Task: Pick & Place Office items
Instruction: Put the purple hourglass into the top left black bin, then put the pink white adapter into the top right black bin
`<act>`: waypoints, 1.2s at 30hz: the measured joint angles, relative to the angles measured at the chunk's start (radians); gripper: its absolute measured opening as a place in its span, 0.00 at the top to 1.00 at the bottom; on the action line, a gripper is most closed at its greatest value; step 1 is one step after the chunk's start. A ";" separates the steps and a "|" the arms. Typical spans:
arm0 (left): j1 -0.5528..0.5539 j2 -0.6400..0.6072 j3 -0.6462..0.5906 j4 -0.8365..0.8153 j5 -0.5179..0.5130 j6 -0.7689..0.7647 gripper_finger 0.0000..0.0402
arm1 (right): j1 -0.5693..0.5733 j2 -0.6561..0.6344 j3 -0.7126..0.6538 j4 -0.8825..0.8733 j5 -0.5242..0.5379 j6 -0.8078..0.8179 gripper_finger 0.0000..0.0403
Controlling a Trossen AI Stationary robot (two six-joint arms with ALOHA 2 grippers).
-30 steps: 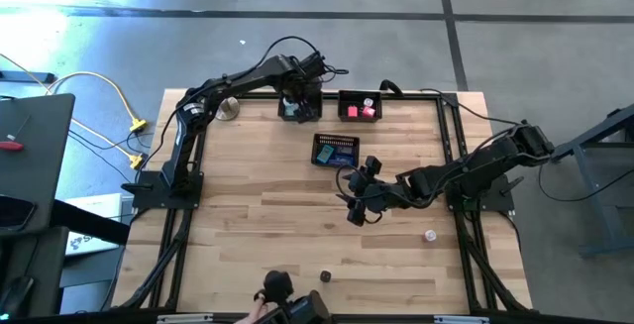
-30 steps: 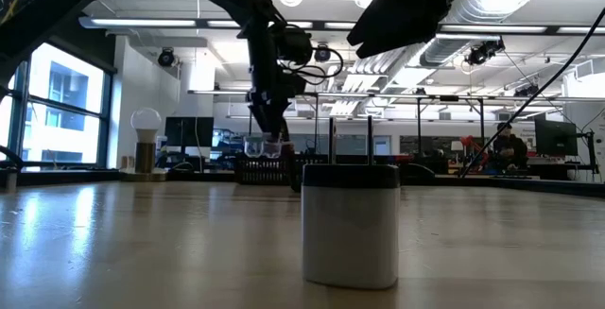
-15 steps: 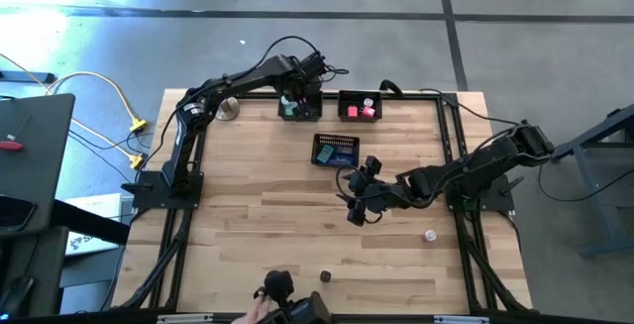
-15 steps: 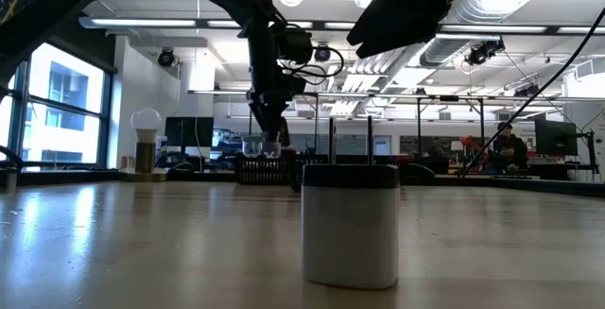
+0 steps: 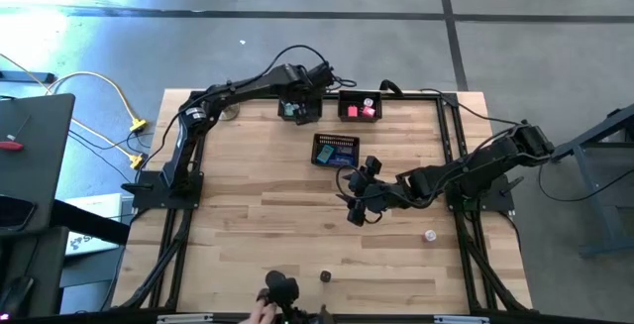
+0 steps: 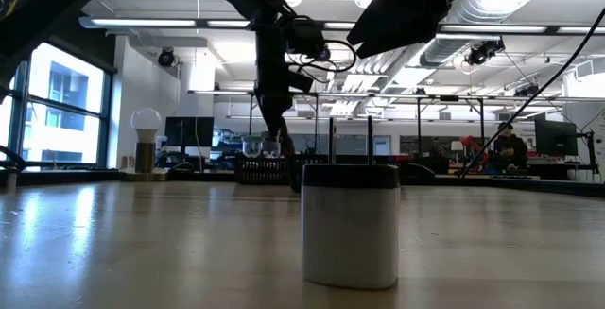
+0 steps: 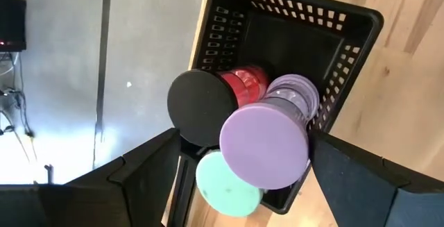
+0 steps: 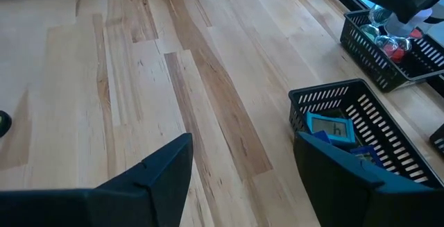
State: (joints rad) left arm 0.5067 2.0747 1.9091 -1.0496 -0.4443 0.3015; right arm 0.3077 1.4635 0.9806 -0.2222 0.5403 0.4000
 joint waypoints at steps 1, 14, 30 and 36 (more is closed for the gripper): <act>-0.001 0.000 0.000 0.000 -0.001 0.004 0.24 | 0.000 0.000 0.000 0.000 0.000 0.000 0.41; -0.001 -0.039 0.000 0.000 0.083 -0.008 0.24 | 0.000 0.000 0.000 -0.006 0.000 0.000 0.41; -0.024 -0.221 0.000 -0.072 0.122 -0.089 0.24 | 0.010 0.000 0.000 -0.007 0.000 0.018 0.41; -0.032 -0.322 0.000 -0.177 0.256 -0.179 0.24 | 0.032 0.000 0.000 -0.008 0.003 0.019 0.41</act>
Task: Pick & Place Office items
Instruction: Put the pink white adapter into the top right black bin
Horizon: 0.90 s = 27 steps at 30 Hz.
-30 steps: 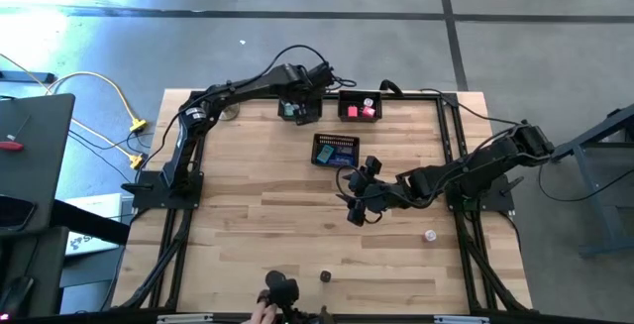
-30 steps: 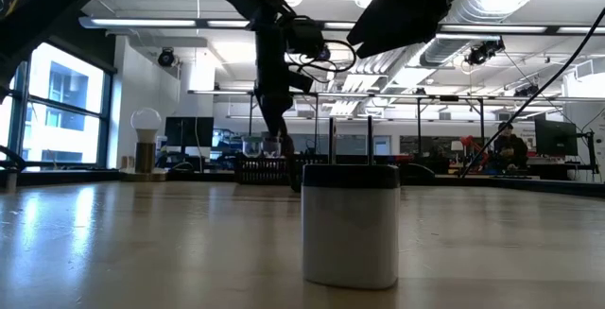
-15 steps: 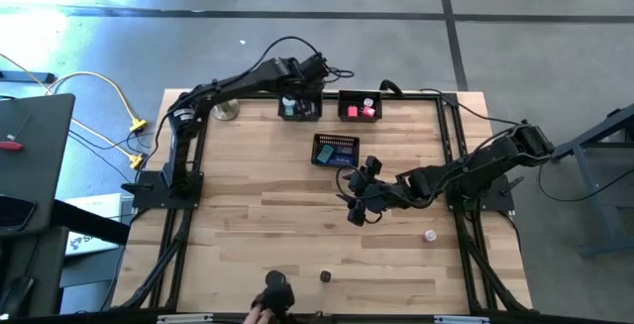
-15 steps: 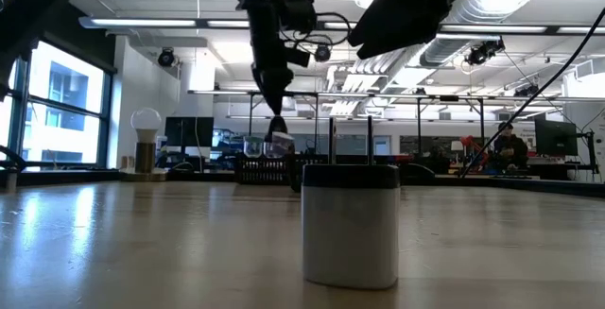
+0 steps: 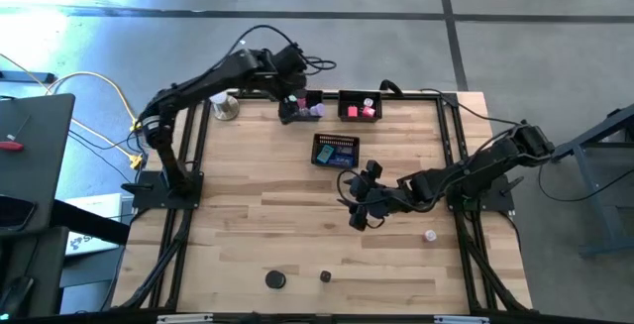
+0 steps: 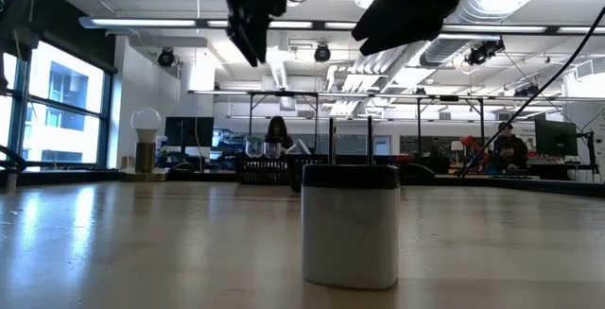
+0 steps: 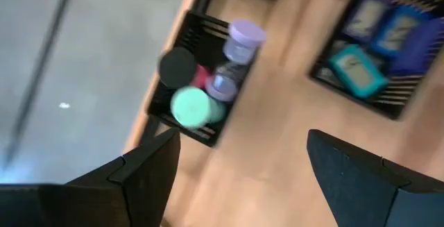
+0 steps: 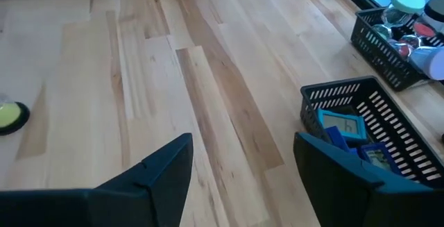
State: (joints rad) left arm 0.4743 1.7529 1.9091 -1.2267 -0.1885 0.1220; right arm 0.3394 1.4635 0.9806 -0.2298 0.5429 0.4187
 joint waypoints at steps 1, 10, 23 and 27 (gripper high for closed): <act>0.000 -0.016 0.000 -0.016 0.024 -0.022 0.24 | 0.004 0.000 0.000 0.000 0.002 0.000 0.41; -0.017 -0.130 0.000 -0.170 0.176 -0.160 0.24 | 0.034 -0.018 0.000 0.000 0.005 0.011 0.41; -0.195 -0.397 -0.282 -0.129 0.146 -0.280 0.24 | 0.129 -0.185 -0.001 -0.068 -0.082 0.137 0.41; -0.255 -0.542 -0.483 -0.001 0.144 -0.301 0.24 | 0.165 -0.215 0.000 -0.064 -0.139 0.160 0.41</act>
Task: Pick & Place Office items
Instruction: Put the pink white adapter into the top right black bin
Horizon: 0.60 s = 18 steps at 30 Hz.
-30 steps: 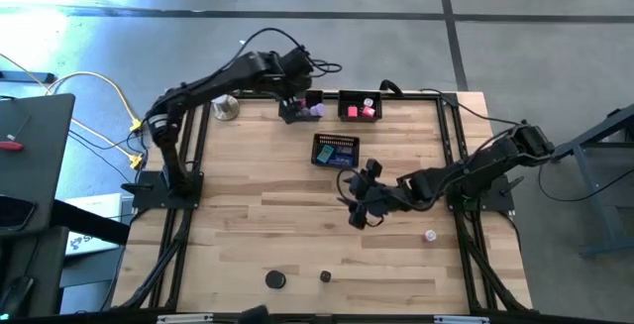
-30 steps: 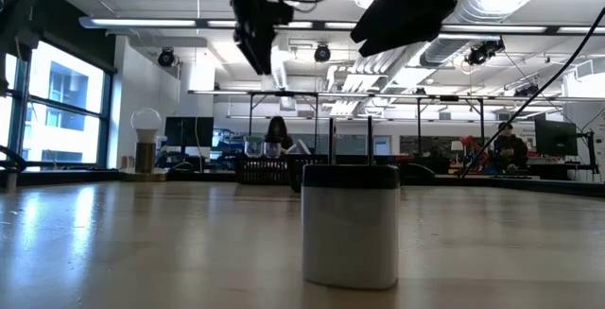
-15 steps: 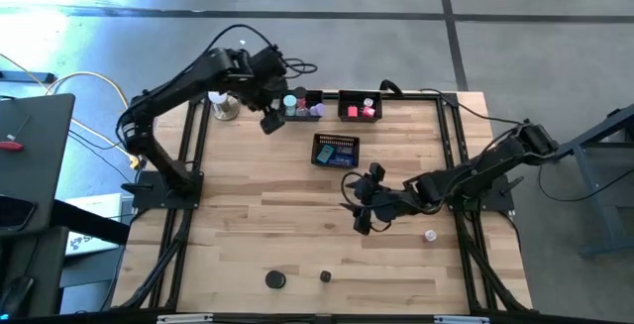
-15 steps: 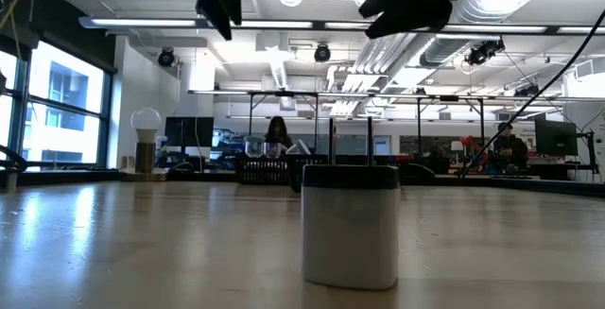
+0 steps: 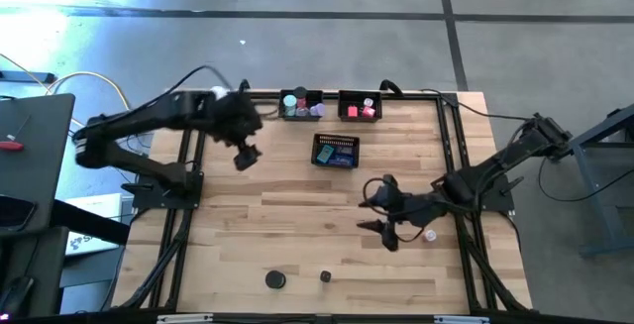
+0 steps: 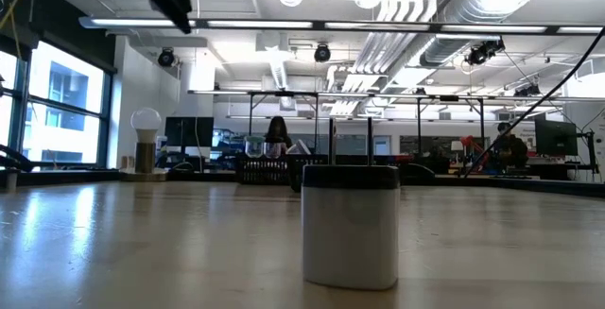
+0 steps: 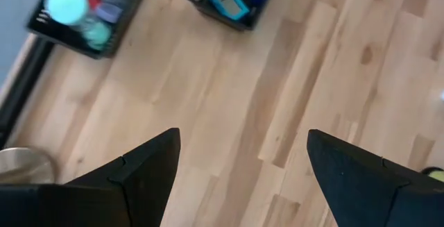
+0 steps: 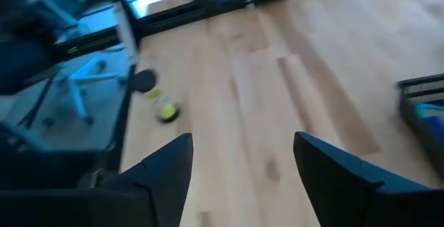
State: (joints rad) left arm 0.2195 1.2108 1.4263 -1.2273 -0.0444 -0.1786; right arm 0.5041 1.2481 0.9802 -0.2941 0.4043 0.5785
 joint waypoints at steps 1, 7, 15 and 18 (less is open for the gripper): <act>-0.016 -0.037 -0.051 0.033 0.000 -0.011 0.24 | 0.008 0.000 0.000 0.002 -0.015 -0.003 0.41; -0.107 -0.241 -0.321 0.228 -0.002 -0.127 0.24 | 0.043 0.011 0.000 0.016 -0.096 -0.005 0.41; -0.235 -0.392 -0.522 0.399 -0.003 -0.230 0.24 | 0.025 0.020 0.000 -0.084 -0.316 0.301 0.41; -0.269 -0.400 -0.551 0.442 -0.013 -0.242 0.24 | 0.023 0.021 0.000 -0.178 -0.371 0.450 0.41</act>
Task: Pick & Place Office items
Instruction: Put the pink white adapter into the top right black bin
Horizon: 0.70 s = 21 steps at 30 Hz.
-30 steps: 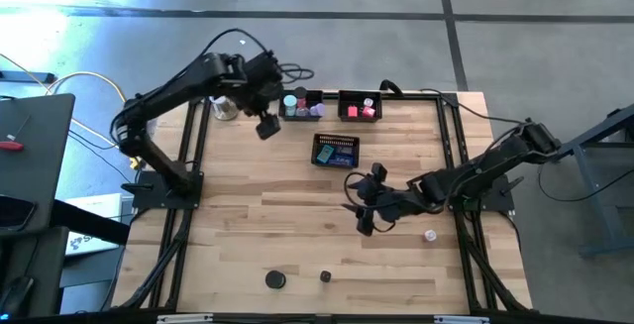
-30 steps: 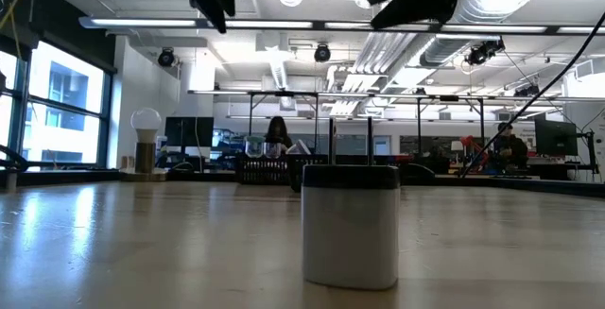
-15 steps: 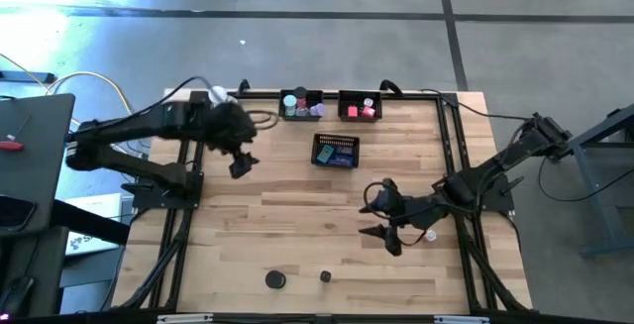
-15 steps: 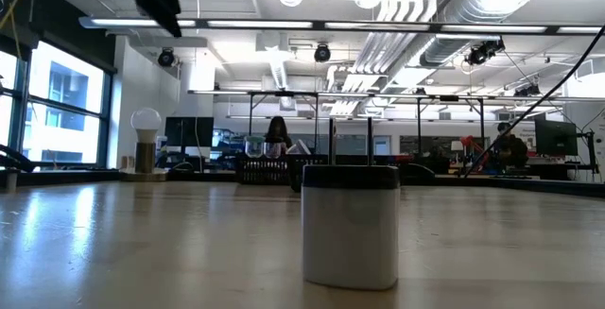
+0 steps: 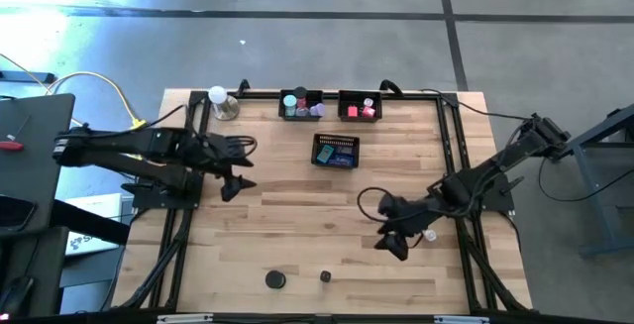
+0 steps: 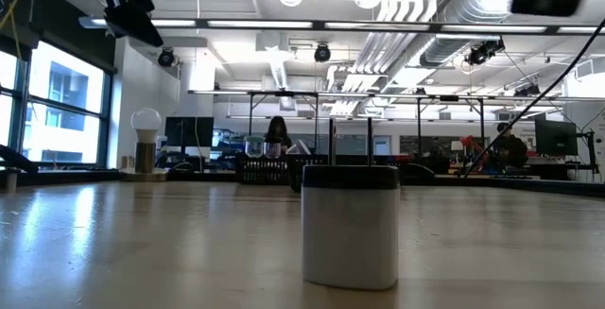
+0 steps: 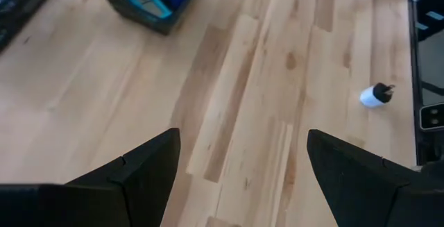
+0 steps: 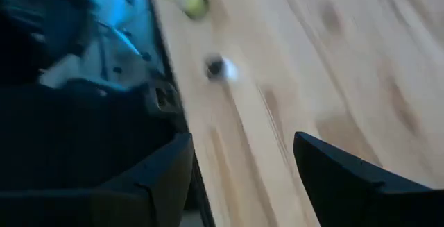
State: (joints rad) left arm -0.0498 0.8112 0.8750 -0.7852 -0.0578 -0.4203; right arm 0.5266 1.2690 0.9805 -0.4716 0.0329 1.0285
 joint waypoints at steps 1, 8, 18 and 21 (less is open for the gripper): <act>-0.009 0.001 -0.007 0.017 -0.002 0.000 0.24 | 0.001 0.000 0.000 -0.045 -0.017 0.043 0.41; -0.045 0.027 -0.031 0.078 -0.003 0.000 0.24 | 0.017 0.000 0.000 -0.461 -0.036 0.431 0.41; -0.087 0.052 -0.031 0.076 -0.004 0.001 0.24 | 0.098 0.006 0.000 -0.676 -0.033 0.681 0.41; -0.100 0.052 -0.031 0.076 -0.004 0.001 0.24 | 0.120 0.025 0.000 -0.689 -0.039 0.715 0.41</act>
State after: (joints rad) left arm -0.1496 0.8631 0.8440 -0.7094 -0.0616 -0.4198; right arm 0.6468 1.2942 0.9806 -1.1602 -0.0065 1.7433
